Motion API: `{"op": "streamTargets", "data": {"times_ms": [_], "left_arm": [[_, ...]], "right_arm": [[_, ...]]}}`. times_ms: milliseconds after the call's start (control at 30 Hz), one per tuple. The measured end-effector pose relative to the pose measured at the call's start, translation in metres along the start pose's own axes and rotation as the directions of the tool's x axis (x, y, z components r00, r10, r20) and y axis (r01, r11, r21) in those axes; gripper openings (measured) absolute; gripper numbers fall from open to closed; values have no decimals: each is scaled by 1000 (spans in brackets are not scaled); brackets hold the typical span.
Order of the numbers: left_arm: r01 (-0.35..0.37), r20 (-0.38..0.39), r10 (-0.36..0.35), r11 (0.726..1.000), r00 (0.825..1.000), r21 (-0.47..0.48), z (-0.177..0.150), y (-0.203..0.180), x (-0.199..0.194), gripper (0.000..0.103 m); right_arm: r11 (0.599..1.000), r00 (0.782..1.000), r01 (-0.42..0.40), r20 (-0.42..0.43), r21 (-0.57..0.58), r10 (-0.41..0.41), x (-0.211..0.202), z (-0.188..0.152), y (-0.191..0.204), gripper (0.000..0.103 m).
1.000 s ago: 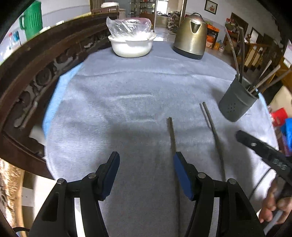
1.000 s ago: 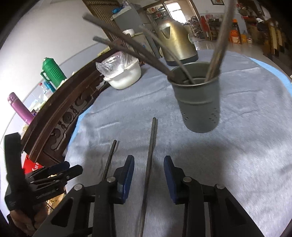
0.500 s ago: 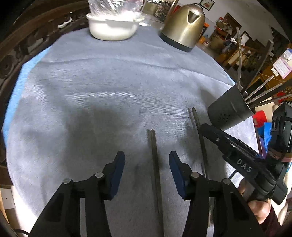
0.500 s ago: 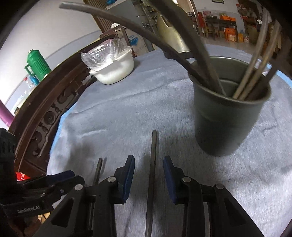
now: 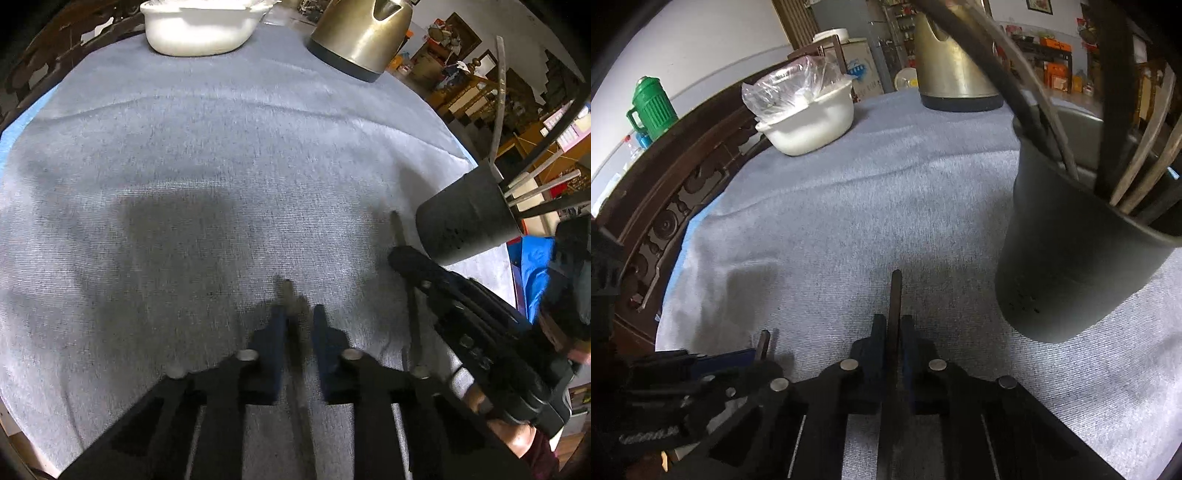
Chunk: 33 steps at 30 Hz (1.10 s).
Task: Organize utensils
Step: 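Close the left gripper on one dark rod while the right gripper grasps the other, then lift both held dark rods up and over the grey cup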
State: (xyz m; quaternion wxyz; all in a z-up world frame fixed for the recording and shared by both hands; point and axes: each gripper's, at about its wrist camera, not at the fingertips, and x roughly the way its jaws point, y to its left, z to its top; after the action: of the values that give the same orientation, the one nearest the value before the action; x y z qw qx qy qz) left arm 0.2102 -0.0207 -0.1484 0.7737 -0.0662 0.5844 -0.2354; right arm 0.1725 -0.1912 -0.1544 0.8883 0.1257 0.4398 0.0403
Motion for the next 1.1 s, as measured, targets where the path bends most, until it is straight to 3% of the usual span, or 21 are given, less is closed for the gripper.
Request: {"op": "streamTargets", "data": {"times_ms": [200,400,700,867,1000,1100], "left_arm": [[-18,43,18,1000,999,-12,-1,-1,-5,7],[-18,129,18,1000,992,-3,-4,-11,-37,6],[5,275,-14,999,961,33,-9,-34,-100,6],[8,314,-21,999,949,44,-14,-41,-118,6],[13,346,-29,999,938,48,-21,-43,-128,6],[9,379,-31,998,925,61,-26,-45,-139,6]], "right_arm": [[999,996,-54,72,3,54,-31,-4,-6,7],[994,985,-106,138,29,101,-64,-8,-16,7],[984,958,-179,228,3,173,-117,-12,-19,7],[983,971,-182,160,10,178,-109,-10,-22,9],[991,991,-133,32,12,132,-72,-10,-20,16],[995,994,-97,-46,13,98,-42,-11,-17,17]]}}
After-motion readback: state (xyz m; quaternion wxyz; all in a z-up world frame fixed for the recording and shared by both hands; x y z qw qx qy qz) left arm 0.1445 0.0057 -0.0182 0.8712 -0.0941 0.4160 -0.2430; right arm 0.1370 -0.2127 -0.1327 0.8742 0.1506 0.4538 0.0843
